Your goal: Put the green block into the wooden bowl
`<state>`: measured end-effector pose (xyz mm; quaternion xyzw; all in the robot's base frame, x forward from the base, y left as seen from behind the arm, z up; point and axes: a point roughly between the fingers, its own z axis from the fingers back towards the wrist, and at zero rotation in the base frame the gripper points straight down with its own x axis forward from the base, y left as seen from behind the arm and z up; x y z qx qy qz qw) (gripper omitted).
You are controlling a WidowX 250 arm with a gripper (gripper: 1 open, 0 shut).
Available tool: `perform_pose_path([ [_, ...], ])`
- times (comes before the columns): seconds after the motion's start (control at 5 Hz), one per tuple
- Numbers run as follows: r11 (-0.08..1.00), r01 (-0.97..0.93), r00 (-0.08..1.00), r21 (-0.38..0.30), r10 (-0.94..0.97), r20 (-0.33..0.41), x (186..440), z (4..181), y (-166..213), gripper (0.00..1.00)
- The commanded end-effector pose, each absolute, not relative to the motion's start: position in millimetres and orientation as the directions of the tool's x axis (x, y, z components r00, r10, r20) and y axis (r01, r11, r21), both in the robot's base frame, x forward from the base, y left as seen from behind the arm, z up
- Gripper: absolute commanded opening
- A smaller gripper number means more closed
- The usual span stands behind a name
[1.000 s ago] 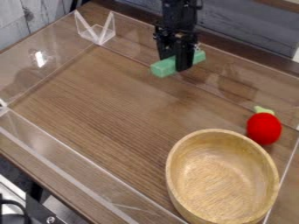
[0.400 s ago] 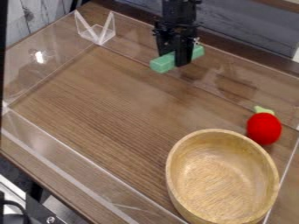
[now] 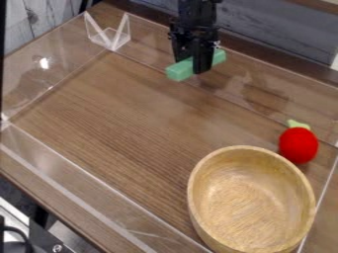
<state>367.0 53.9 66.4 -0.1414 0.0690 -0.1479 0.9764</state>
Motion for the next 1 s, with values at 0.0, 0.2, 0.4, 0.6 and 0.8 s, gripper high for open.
perform_pose_path([
  [0.0, 0.921, 0.281, 0.955, -0.269, -0.297, -0.020, 373.5, 87.5, 57.8, 0.00],
  [0.2, 0.919, 0.283, 0.954, -0.275, -0.300, -0.019, 370.2, 89.0, 55.7, 0.00],
  [0.4, 0.917, 0.286, 0.952, -0.278, -0.304, -0.023, 366.7, 89.4, 52.9, 0.00],
  [0.6, 0.920, 0.277, 0.956, -0.278, -0.294, -0.021, 366.5, 92.9, 52.8, 0.00],
  [0.8, 0.921, 0.270, 0.958, -0.279, -0.287, -0.021, 366.5, 95.7, 53.1, 0.00],
])
